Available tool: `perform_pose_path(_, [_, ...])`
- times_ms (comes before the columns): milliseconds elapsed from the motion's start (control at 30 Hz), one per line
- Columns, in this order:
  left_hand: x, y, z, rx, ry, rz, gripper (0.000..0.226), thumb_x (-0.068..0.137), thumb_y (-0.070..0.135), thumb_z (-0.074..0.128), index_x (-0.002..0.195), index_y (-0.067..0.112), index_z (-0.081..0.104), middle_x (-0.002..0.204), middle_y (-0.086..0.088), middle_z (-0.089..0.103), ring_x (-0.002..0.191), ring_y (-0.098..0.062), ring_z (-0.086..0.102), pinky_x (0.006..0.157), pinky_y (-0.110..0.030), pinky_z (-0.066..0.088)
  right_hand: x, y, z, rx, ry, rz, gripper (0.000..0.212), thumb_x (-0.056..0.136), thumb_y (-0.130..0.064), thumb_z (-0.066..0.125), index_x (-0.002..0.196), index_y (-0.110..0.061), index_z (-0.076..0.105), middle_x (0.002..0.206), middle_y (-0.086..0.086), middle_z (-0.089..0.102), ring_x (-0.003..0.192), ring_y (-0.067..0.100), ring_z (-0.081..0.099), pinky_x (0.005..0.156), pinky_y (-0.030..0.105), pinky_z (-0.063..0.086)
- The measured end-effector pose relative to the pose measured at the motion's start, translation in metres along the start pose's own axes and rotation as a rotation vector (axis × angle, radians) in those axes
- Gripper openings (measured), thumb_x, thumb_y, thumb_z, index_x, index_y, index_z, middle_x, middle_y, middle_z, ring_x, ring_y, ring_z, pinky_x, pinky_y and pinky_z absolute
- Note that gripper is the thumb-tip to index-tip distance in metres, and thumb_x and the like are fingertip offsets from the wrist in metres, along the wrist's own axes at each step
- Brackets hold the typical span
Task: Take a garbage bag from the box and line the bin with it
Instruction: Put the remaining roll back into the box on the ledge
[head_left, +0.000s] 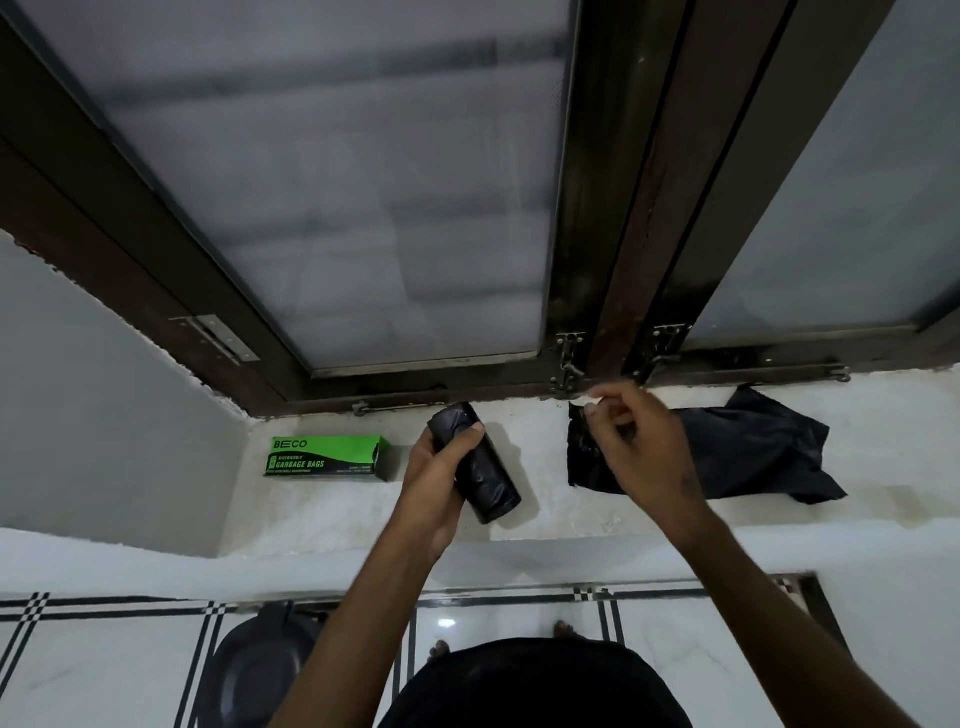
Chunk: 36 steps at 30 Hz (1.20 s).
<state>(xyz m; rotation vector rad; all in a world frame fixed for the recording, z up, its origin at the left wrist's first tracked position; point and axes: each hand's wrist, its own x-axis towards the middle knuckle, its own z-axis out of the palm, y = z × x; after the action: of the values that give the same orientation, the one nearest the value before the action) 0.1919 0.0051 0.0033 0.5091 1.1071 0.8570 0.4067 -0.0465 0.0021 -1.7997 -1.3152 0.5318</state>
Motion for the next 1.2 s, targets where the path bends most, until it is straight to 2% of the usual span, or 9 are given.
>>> perform_pose_path(67, [0.001, 0.003, 0.002, -0.050, 0.036, 0.041, 0.034, 0.090, 0.005, 0.067, 0.122, 0.009, 0.058, 0.109, -0.012, 0.065, 0.104, -0.025, 0.063, 0.085, -0.038, 0.054, -0.013, -0.020, 0.011, 0.297, -0.222, 0.214, 0.021, 0.094, -0.035, 0.064, 0.113, -0.028, 0.064, 0.097, -0.007, 0.066, 0.088, 0.004, 0.064, 0.071, 0.017, 0.054])
perform_pose_path(200, [-0.007, 0.017, 0.001, -0.119, -0.002, 0.137, 0.051, 0.082, 0.001, 0.069, 0.130, 0.008, 0.053, 0.109, -0.011, 0.061, 0.099, -0.023, 0.062, 0.071, -0.029, 0.058, -0.028, -0.034, 0.040, 0.608, -0.569, 0.346, 0.052, 0.084, -0.051, 0.064, 0.132, -0.034, 0.054, 0.119, -0.004, 0.068, 0.106, 0.015, 0.069, 0.090, 0.037, 0.058])
perform_pose_path(333, [-0.014, 0.026, -0.010, -0.022, -0.013, 0.247, 0.055, 0.084, -0.006, 0.068, 0.132, 0.018, 0.055, 0.122, -0.011, 0.061, 0.106, -0.023, 0.063, 0.076, -0.026, 0.059, -0.030, -0.049, 0.064, 0.702, -0.515, 0.294, 0.040, 0.089, -0.031, 0.072, 0.127, -0.028, 0.061, 0.118, -0.001, 0.071, 0.103, 0.022, 0.071, 0.085, 0.042, 0.060])
perform_pose_path(500, [-0.019, 0.041, -0.049, 0.293, 0.140, 0.503, 0.047, 0.091, 0.008, 0.068, 0.135, 0.020, 0.055, 0.127, -0.001, 0.064, 0.117, -0.010, 0.063, 0.092, -0.021, 0.055, -0.024, -0.049, 0.070, 0.700, -0.388, 0.257, 0.035, 0.083, -0.007, 0.077, 0.111, -0.027, 0.071, 0.106, 0.003, 0.074, 0.093, 0.022, 0.070, 0.070, 0.023, 0.056])
perform_pose_path(600, [-0.016, 0.055, -0.091, 0.684, 0.288, 0.731, 0.042, 0.091, -0.005, 0.062, 0.126, 0.018, 0.063, 0.128, 0.001, 0.066, 0.121, -0.010, 0.060, 0.106, -0.036, 0.049, -0.020, -0.041, 0.077, 0.557, -0.374, 0.262, 0.038, 0.079, -0.015, 0.082, 0.113, -0.029, 0.072, 0.105, -0.005, 0.075, 0.096, 0.014, 0.070, 0.080, 0.034, 0.060])
perform_pose_path(667, [-0.008, 0.062, -0.120, 1.134, 0.263, 0.827, 0.060, 0.079, -0.017, 0.060, 0.126, 0.020, 0.064, 0.135, -0.002, 0.061, 0.131, -0.020, 0.052, 0.113, -0.051, 0.040, -0.019, -0.037, 0.085, 0.452, -0.374, 0.247, 0.041, 0.077, -0.024, 0.084, 0.115, -0.031, 0.072, 0.105, -0.009, 0.074, 0.097, 0.012, 0.069, 0.087, 0.041, 0.059])
perform_pose_path(800, [0.004, 0.060, -0.149, 1.777, 0.194, 0.444, 0.079, 0.088, 0.012, 0.068, 0.155, 0.034, 0.032, 0.168, -0.004, 0.016, 0.156, -0.031, -0.002, 0.120, -0.063, 0.004, -0.019, -0.040, 0.103, 0.266, -0.334, 0.161, 0.042, 0.075, -0.027, 0.084, 0.114, -0.031, 0.071, 0.107, -0.005, 0.062, 0.098, 0.012, 0.064, 0.090, 0.028, 0.054])
perform_pose_path(1033, [0.009, 0.051, -0.147, 1.562, 0.311, 0.593, 0.063, 0.079, 0.021, 0.083, 0.138, 0.023, 0.059, 0.142, -0.012, 0.056, 0.140, -0.039, 0.038, 0.105, -0.053, 0.046, -0.025, -0.051, 0.125, 0.243, -0.374, 0.118, 0.042, 0.075, -0.026, 0.084, 0.116, -0.026, 0.070, 0.105, -0.003, 0.060, 0.096, 0.012, 0.063, 0.089, 0.027, 0.054])
perform_pose_path(1200, [0.003, 0.051, -0.148, 1.531, 0.301, 0.636, 0.063, 0.075, 0.025, 0.086, 0.134, 0.024, 0.063, 0.134, -0.009, 0.060, 0.131, -0.034, 0.046, 0.099, -0.048, 0.051, -0.017, -0.047, 0.110, 0.272, -0.476, 0.093, 0.047, 0.074, -0.018, 0.086, 0.119, -0.023, 0.071, 0.108, -0.002, 0.062, 0.098, 0.007, 0.062, 0.084, 0.013, 0.051])
